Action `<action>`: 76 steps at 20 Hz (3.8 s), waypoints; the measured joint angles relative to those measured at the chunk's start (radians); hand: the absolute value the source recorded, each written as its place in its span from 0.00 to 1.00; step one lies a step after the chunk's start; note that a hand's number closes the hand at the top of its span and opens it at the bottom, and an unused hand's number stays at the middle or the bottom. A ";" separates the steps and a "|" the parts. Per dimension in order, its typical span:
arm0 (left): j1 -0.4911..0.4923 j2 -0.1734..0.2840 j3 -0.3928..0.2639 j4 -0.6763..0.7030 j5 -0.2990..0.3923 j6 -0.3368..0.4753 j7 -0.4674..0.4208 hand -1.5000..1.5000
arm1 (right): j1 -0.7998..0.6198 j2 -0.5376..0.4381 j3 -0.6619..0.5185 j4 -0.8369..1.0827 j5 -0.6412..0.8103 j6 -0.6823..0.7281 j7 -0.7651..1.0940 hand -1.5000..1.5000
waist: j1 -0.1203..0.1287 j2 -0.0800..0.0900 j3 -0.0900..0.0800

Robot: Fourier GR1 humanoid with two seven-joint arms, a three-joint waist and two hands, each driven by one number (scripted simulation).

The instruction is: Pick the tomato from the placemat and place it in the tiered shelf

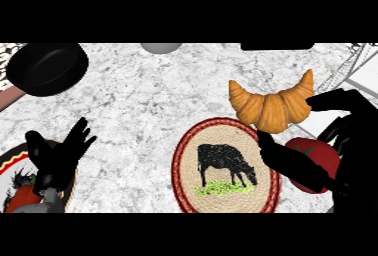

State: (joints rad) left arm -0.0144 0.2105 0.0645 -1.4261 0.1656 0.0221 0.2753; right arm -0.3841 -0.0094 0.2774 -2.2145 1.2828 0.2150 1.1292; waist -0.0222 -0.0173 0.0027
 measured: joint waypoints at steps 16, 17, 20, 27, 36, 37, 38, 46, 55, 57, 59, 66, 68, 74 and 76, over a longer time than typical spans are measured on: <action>-0.009 0.005 0.010 0.015 -0.005 -0.004 -0.001 0.50 | -0.457 -0.082 -0.517 0.013 -0.025 0.324 -0.112 1.00 | 0.002 0.002 0.001; -0.012 0.006 0.012 0.018 -0.008 0.000 0.004 0.50 | -0.483 -0.106 -0.562 0.030 -0.044 0.347 -0.128 1.00 | 0.001 0.002 0.002; -0.011 0.001 0.009 0.010 -0.007 -0.002 0.005 0.50 | -0.552 -0.163 -0.662 0.080 -0.084 0.411 -0.162 1.00 | 0.003 0.002 0.002; -0.015 -0.004 0.009 0.017 -0.011 -0.006 -0.004 0.50 | -0.639 -0.295 -0.839 0.236 -0.170 0.541 -0.244 1.00 | 0.010 0.006 0.003; -0.025 -0.012 0.002 0.007 -0.020 -0.011 0.005 0.50 | -0.582 -0.440 -0.910 0.423 -0.211 0.531 -0.324 1.00 | 0.023 0.012 0.003; -0.027 -0.009 0.006 0.009 -0.018 -0.015 0.007 0.50 | -0.574 -0.448 -0.908 0.432 -0.214 0.522 -0.325 1.00 | 0.024 0.012 0.003; -0.030 -0.013 0.006 0.015 -0.020 -0.015 0.006 0.50 | -0.576 -0.464 -0.912 0.459 -0.219 0.510 -0.331 1.00 | 0.025 0.012 0.003; -0.035 -0.014 0.016 0.015 -0.020 -0.021 0.020 0.50 | -0.492 -0.532 -0.915 0.575 -0.258 0.365 -0.427 1.00 | 0.027 0.013 0.003; -0.038 -0.006 0.034 0.020 -0.016 -0.043 0.017 0.50 | -0.448 -0.561 -0.888 0.614 -0.329 0.299 -0.451 1.00 | 0.027 0.013 0.001; -0.035 -0.017 0.027 0.018 -0.029 -0.030 0.014 0.50 | -0.441 -0.579 -0.864 0.612 -0.328 0.325 -0.443 1.00 | 0.026 0.012 0.002; -0.032 -0.013 0.031 0.015 -0.024 -0.041 0.012 0.50 | -0.443 -0.577 -0.870 0.613 -0.338 0.307 -0.425 1.00 | 0.026 0.012 0.002; -0.043 -0.012 0.038 0.032 -0.032 -0.038 0.015 0.50 | -0.485 -0.549 -0.959 0.600 -0.383 0.160 -0.362 0.00 | 0.026 0.011 0.003; -0.040 -0.017 0.037 0.034 -0.035 -0.038 0.001 0.50 | -0.508 -0.543 -0.989 0.608 -0.411 0.117 -0.356 0.00 | 0.027 0.011 0.003; -0.038 -0.022 0.035 0.031 -0.041 -0.039 -0.003 0.50 | -0.572 -0.544 -1.069 0.611 -0.506 0.023 -0.324 0.00 | 0.027 0.010 0.003; -0.036 -0.025 0.035 0.030 -0.044 -0.035 -0.006 0.50 | -0.575 -0.544 -1.094 0.594 -0.523 -0.016 -0.312 0.00 | 0.026 0.010 0.003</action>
State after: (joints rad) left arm -0.0503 0.1853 0.1000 -1.3965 0.1218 -0.0132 0.2696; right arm -0.9593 -0.5539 -0.8168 -1.6202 0.7602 0.1989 0.8168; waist 0.0035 -0.0076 0.0062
